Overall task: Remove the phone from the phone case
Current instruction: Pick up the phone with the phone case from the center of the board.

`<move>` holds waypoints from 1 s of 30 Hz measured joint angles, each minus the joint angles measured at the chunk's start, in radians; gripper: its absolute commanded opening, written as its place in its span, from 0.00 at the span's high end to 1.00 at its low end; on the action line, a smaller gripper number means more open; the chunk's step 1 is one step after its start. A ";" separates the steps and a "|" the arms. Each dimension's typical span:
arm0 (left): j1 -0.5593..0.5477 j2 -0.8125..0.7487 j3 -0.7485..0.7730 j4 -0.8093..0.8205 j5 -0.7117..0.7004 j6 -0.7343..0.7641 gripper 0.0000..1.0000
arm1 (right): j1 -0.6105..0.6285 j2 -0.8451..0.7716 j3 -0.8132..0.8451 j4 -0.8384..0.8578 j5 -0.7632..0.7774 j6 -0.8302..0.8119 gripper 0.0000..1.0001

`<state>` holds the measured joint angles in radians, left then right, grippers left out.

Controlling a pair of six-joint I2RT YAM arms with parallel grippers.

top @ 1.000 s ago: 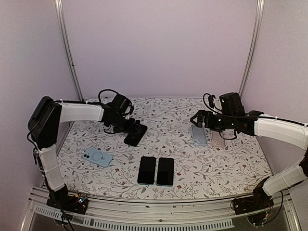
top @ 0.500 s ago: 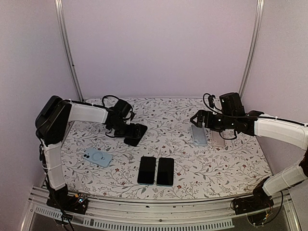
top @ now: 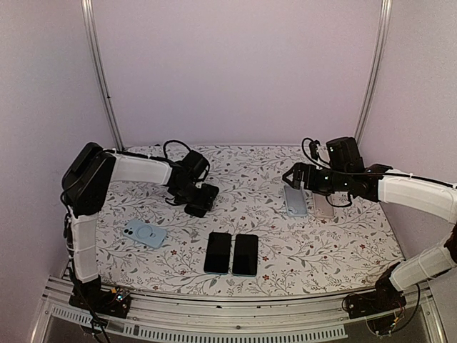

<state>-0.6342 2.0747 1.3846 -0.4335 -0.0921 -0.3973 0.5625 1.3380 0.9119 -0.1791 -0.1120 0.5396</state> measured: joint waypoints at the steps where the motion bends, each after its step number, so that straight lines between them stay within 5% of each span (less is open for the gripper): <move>1: -0.008 0.007 0.008 -0.010 -0.021 0.005 0.10 | 0.000 0.000 0.000 0.000 0.000 0.000 0.01; 10: -0.028 0.036 0.054 -0.056 -0.077 0.039 0.19 | 0.000 0.000 -0.003 0.008 -0.014 0.003 0.01; 23: -0.025 0.046 0.071 -0.068 -0.050 0.061 0.54 | 0.000 0.042 -0.005 0.079 -0.125 0.023 0.01; 30: -0.033 0.029 0.054 -0.059 -0.048 0.073 0.59 | 0.000 0.095 -0.013 0.159 -0.206 0.052 0.01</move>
<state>-0.6674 2.1033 1.4387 -0.4923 -0.1398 -0.3244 0.5629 1.4330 0.8993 -0.0204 -0.3183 0.5919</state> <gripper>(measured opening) 0.781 0.989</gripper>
